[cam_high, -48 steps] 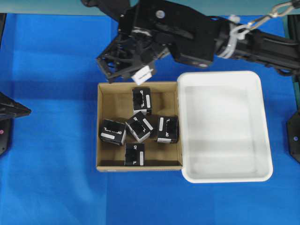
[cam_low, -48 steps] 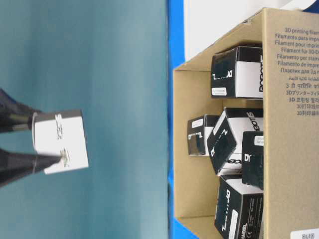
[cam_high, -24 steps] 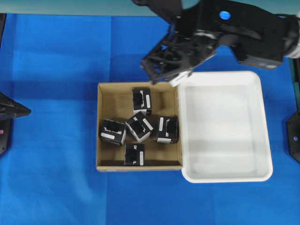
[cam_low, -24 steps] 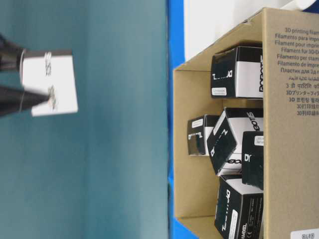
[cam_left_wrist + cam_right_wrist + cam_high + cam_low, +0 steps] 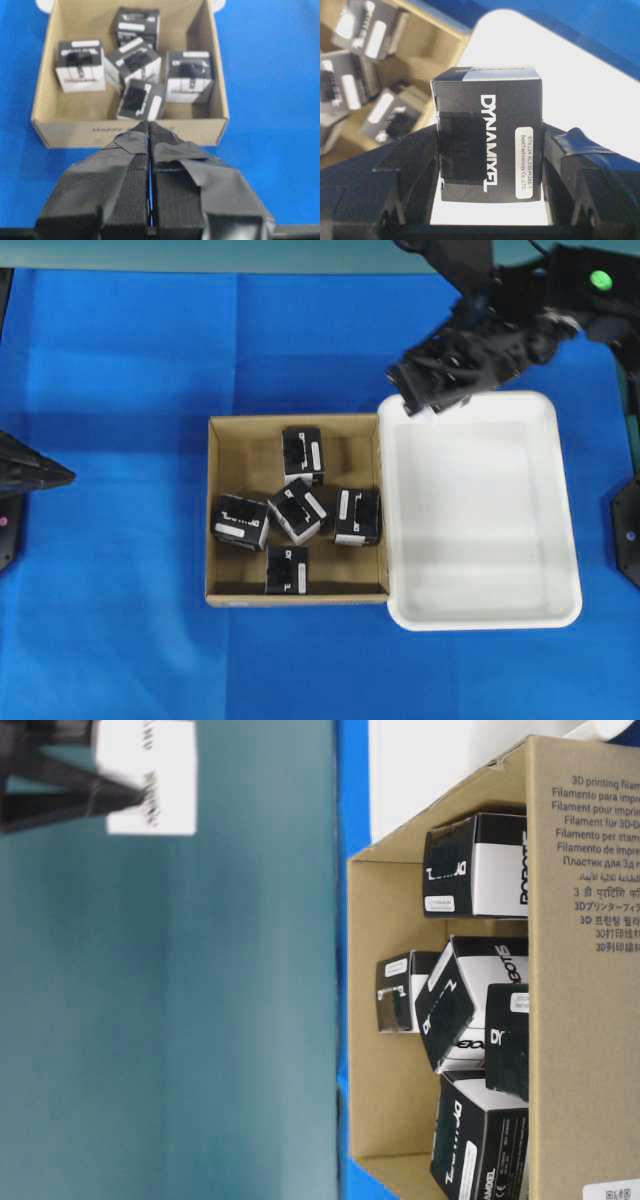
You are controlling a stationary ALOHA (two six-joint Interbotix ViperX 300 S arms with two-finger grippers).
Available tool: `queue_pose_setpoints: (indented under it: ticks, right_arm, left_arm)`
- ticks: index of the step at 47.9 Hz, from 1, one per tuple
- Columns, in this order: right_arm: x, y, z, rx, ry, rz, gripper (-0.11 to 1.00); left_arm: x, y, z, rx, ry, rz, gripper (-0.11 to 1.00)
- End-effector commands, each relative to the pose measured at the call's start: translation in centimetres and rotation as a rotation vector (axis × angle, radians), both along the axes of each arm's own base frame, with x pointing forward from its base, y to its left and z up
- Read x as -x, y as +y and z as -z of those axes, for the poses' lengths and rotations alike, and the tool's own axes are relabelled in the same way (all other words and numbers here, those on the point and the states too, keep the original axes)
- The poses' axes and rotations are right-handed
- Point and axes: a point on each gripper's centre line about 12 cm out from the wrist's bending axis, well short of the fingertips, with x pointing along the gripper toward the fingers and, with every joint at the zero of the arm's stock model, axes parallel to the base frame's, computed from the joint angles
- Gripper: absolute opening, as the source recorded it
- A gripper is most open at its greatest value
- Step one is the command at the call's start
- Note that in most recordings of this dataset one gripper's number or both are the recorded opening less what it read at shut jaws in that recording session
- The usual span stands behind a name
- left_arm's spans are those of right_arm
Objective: Pick a box that is randomly placed inside the cardboard box.
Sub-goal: 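Carry the DYNAMIXEL box right and lower it into the white tray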
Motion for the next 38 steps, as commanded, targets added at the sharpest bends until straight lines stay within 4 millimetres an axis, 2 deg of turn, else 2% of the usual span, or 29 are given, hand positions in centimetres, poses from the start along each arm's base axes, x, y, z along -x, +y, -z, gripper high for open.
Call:
queue_pose_setpoints:
  ticks: [1,9,14,25,38]
  right_arm:
    - [1.0,-0.2,0.6,0.016,-0.048,-0.008,0.61]
    - [2.7,0.0,2.0,0.041,-0.069,-0.060,0.61]
    - [3.1,0.0,2.8,0.059,-0.042,-0.127,0.61]
    - [3.1,-0.2,4.2,0.140,0.051,-0.427,0.61]
    - [1.6,-0.5,7.7,0.203,0.160,-0.770,0.61]
  left_arm:
    - [-0.2,0.0,-0.5,-0.002,-0.018,-0.002,-0.05]
    - [-0.3,0.1,-0.4,0.001,-0.015,-0.004,-0.05]
    - [-0.3,0.1,-0.4,0.001,-0.014,-0.005,-0.05]
    - [-0.4,0.0,-0.9,0.010,-0.051,-0.006,-0.05]
    - [-0.4,0.0,-1.1,0.013,-0.058,-0.007,-0.05]
